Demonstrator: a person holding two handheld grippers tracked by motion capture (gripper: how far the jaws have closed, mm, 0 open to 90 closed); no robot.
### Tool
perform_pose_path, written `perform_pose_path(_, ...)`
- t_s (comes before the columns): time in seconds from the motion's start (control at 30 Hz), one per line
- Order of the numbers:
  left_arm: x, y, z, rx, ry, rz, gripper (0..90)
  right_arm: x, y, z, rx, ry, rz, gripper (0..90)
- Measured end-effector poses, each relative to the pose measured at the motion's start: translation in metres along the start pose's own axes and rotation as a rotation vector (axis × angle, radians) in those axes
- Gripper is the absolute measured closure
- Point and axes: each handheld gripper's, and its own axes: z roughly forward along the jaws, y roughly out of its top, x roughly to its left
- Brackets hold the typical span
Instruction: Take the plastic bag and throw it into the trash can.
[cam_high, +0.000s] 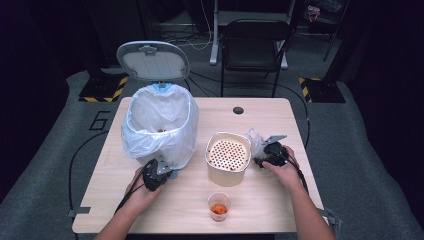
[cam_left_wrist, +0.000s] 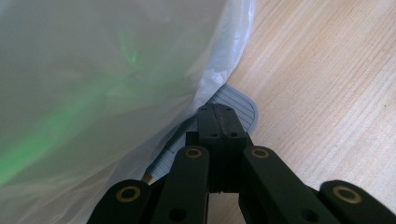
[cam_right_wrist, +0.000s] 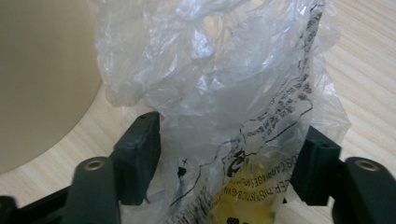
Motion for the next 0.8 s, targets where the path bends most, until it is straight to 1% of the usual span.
perform_pose_path(0.03,0.0002,0.0000,0.0000,0.001,-0.003,0.003,90.0,0.0005,-0.0003,0.0004,-0.006,-0.002,0.007,39.8)
perform_pose_path(0.07,0.0002,0.0000,-0.0001,0.002,-0.004,0.001,90.0,-0.0002,-0.0002,0.0002,0.001,0.003,0.005,41.2)
perform_pose_path(0.1,0.0000,0.0000,0.0000,-0.001,0.001,-0.001,90.0,-0.0007,-0.0005,0.0004,0.000,0.007,0.012,42.5)
perform_pose_path(0.2,0.0002,0.0000,0.0000,0.000,0.000,0.000,90.0,-0.0025,-0.0008,0.0003,0.000,0.002,0.018,47.6)
perform_pose_path(0.3,0.0004,0.0001,-0.0001,0.002,-0.003,0.007,90.0,-0.0020,-0.0010,0.0003,0.008,0.001,0.012,54.7)
perform_pose_path(0.33,0.0000,0.0000,-0.0002,0.003,0.002,0.003,90.0,-0.0020,-0.0009,0.0003,0.012,0.003,0.010,57.0)
perform_pose_path(0.43,-0.0002,-0.0002,0.0001,-0.001,0.000,-0.005,90.0,-0.0026,-0.0011,0.0005,0.010,0.008,0.021,65.2)
perform_pose_path(0.53,-0.0001,-0.0001,-0.0001,0.001,0.002,0.001,90.0,-0.0028,-0.0012,0.0008,0.009,0.007,0.029,72.0)
perform_pose_path(0.57,-0.0001,-0.0001,-0.0001,0.001,0.002,-0.001,90.0,-0.0032,-0.0013,0.0004,0.011,0.009,0.022,74.4)
perform_pose_path(0.67,-0.0001,-0.0002,-0.0001,0.001,0.000,-0.003,90.0,-0.0038,-0.0012,-0.0006,0.012,0.006,0.017,77.8)
perform_pose_path(0.8,0.0000,-0.0002,0.0001,0.000,0.000,-0.008,90.0,-0.0045,-0.0007,-0.0026,0.012,0.014,0.024,78.7)
